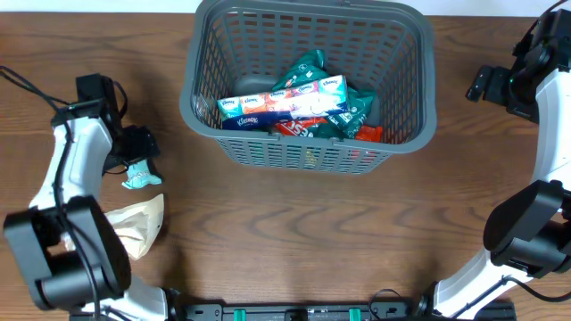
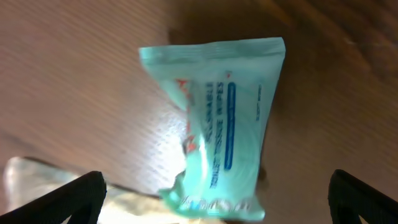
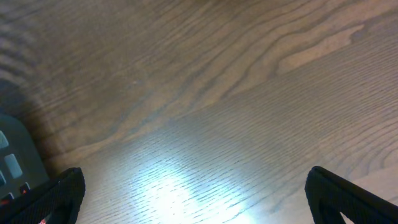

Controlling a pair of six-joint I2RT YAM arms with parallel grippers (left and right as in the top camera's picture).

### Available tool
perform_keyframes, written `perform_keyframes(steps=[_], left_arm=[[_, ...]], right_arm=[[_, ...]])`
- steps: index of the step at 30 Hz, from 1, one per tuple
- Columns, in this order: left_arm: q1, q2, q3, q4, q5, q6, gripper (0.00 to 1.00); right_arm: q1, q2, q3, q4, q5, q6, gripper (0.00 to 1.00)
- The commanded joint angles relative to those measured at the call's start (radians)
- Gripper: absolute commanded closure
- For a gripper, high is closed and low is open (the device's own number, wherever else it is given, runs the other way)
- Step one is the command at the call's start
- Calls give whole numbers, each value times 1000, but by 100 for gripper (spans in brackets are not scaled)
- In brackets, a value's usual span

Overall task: Pack container
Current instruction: 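Move the left gripper to the teal flushable wipes pack and grasp it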

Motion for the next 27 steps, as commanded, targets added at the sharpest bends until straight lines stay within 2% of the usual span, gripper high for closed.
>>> perform_keyframes(steps=[1, 18, 22, 27], left_arm=[[5, 50, 6, 26, 32, -31, 1], [5, 132, 5, 92, 31, -26, 0], [6, 132, 1, 101, 31, -16, 7], [6, 132, -25, 132, 31, -11, 7]], right_arm=[[5, -3, -1, -1, -4, -19, 1], [4, -3, -1, 3, -4, -24, 1], [3, -3, -1, 3, -3, -24, 1], [2, -3, -1, 3, -4, -24, 1]])
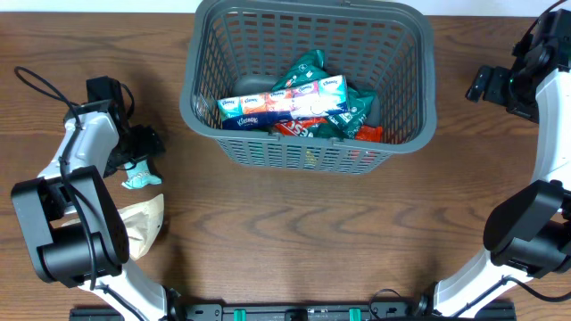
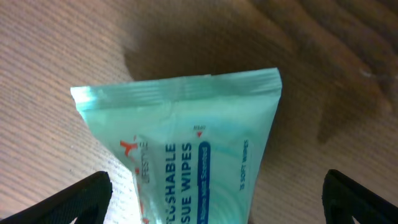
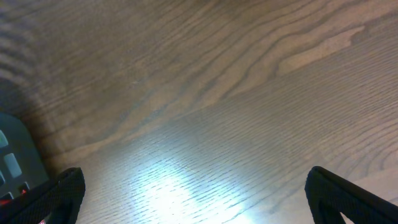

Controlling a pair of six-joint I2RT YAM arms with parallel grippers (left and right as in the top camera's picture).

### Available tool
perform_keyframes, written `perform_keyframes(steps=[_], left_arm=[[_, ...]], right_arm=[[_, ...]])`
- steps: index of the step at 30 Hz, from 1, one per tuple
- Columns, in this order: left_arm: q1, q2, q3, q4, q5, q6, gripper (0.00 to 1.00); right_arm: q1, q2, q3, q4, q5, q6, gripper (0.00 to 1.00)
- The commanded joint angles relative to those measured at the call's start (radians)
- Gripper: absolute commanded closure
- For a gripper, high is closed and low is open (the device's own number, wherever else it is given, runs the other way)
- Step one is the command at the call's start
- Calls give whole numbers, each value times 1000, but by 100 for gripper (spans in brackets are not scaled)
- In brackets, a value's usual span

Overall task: Pack container
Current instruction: 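Move the left gripper to the teal flushable wipes pack and grasp it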

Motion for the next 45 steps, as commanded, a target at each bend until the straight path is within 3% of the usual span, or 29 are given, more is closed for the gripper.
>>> perform_keyframes(steps=[1, 17, 19, 22, 27, 35, 36, 37, 45], left_arm=[[7, 12, -24, 14, -2, 6, 7], [23, 14, -27, 29, -2, 55, 11], [24, 14, -27, 29, -2, 55, 18], [24, 14, -27, 29, -2, 55, 39], [24, 14, -27, 29, -2, 54, 60], [24, 14, -27, 28, -2, 55, 75], [24, 14, -27, 28, -2, 55, 81], [24, 14, -27, 27, -2, 55, 94], [24, 7, -27, 5, -1, 55, 94]], right_arm=[[2, -3, -1, 1, -3, -17, 1], [2, -3, -1, 0, -3, -20, 1], [2, -4, -1, 0, -3, -20, 1], [2, -4, -1, 0, -3, -20, 1], [2, -4, -1, 0, -3, -20, 1], [2, -4, -1, -6, -3, -20, 1], [2, -4, -1, -7, -3, -20, 1], [2, -4, -1, -6, -3, -20, 1], [2, -4, -1, -6, -3, -20, 1]])
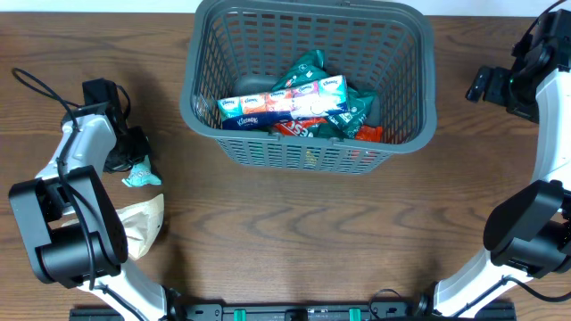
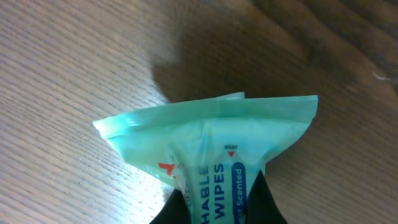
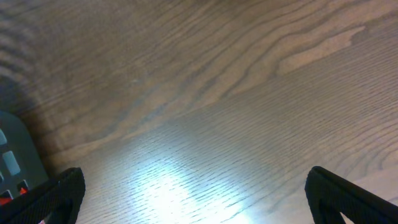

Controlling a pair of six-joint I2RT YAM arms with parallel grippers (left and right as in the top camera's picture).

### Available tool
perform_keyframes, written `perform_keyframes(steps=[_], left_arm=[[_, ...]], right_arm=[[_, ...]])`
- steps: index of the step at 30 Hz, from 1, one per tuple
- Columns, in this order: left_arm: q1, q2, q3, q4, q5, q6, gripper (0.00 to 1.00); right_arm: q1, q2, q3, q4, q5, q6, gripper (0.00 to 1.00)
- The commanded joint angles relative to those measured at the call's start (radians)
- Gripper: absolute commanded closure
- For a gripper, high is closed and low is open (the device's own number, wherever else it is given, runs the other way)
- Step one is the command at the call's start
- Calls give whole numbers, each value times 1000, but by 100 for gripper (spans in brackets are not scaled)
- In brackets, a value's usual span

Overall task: Pack container
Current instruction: 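Move the left gripper to the teal flushable wipes pack and grasp it, then lift the wipes pack over the basket and release it inside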

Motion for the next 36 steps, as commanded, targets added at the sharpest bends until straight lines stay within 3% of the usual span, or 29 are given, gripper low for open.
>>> perform_keyframes(steps=[1, 9, 15, 20, 22, 28, 31, 36], left_arm=[[5, 2, -11, -25, -1, 3, 94], [0, -195, 80, -125, 75, 40, 94], [-17, -393, 288, -206, 120, 45, 94], [-110, -468, 477, -234, 134, 140, 95], [-177, -477, 536, -229, 146, 257, 94], [-431, -461, 576, -134, 153, 800, 94], [-536, -418, 576, -92, 153, 1016, 94], [-663, -309, 576, 16, 153, 1141, 94]], right_arm=[[2, -4, -1, -2, -3, -11, 1], [2, -4, -1, -2, 0, -11, 1], [2, -4, -1, -3, 0, -11, 1], [3, -4, -1, 2, 0, -11, 1], [3, -4, -1, 2, 0, -11, 1], [3, -4, -1, 2, 0, -11, 1], [3, -4, -1, 1, 0, -11, 1], [3, -4, -1, 0, 0, -11, 1]])
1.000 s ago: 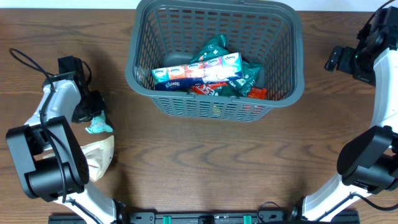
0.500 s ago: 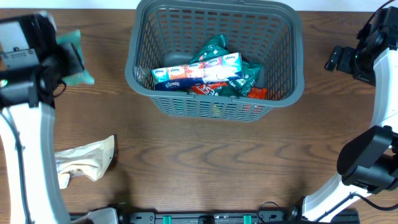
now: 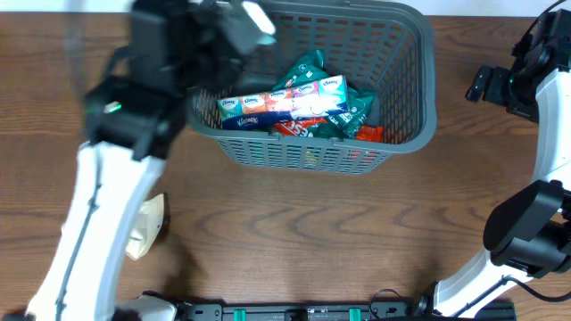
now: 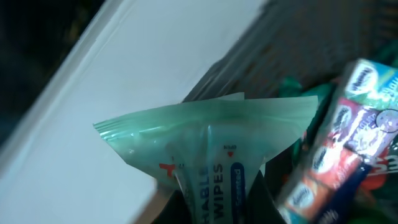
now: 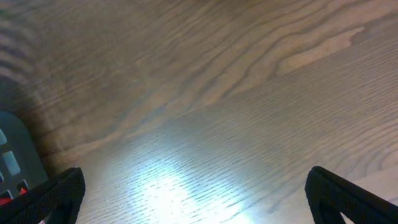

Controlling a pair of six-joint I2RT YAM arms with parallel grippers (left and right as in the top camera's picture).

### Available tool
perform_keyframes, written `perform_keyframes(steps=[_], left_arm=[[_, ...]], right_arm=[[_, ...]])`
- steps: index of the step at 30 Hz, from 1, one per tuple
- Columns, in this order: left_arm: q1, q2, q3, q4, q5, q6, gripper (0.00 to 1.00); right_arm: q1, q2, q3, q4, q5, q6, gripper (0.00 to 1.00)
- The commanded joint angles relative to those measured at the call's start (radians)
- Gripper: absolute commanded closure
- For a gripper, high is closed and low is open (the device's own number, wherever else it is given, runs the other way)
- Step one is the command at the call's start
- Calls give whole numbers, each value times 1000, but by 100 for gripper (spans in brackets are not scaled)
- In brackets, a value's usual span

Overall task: Pack container
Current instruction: 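Lift the wipes pack over the basket and release it inside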

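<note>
The teal pack of flushable wipes [image 4: 211, 143] is pinched in my left gripper [image 4: 214, 208], which is shut on it. In the overhead view the left arm is raised and blurred, with the left gripper [image 3: 234, 31] and the wipes pack [image 3: 256, 18] over the back left rim of the grey basket [image 3: 406, 125]. In the basket lie a multipack of tissues [image 3: 281, 105] and green and red packets; the tissues [image 4: 348, 137] show below the wipes in the left wrist view. My right gripper [image 5: 199, 208] is open over bare wood, far right of the basket.
A beige crumpled bag [image 3: 143, 227] lies on the brown wooden table [image 3: 312, 241] at the front left. The right arm [image 3: 544, 98] stands along the right edge. The table's white back edge shows behind the basket.
My left gripper, shut on the wipes pack, was down on the table at the left; now it holds the pack high over the basket's back left rim. The right arm is unchanged.
First my left gripper hung open above the wipes pack lying on the table beside the beige bag. Then it was lower, its fingers on either side of the pack. Later it was shut on the pack, and now the pack is up over the basket.
</note>
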Motion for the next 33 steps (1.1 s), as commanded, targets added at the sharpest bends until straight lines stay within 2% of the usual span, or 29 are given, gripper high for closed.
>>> perform_keyframes(steps=[1, 6, 15, 24, 26, 29, 32, 33], left_arm=[[-68, 78, 6, 58, 8, 193, 94], [-137, 208, 6, 104, 7, 282, 94], [-137, 431, 6, 89, 6, 280, 94], [-98, 554, 6, 80, 7, 178, 92], [-89, 564, 6, 77, 6, 143, 73], [-76, 564, 6, 76, 7, 89, 50], [-74, 541, 6, 64, 7, 34, 6], [-76, 527, 6, 57, 7, 20, 5]], right_arm=[[3, -4, -1, -1, 0, -10, 1], [3, -4, -1, -4, 0, -10, 1], [3, -4, -1, -11, 0, -10, 1], [3, -4, -1, -11, 0, -10, 1], [3, -4, -1, -11, 0, -10, 1], [3, -4, -1, -11, 0, -10, 1], [3, -4, -1, -11, 0, -11, 1], [3, -4, -1, -11, 0, -15, 1]])
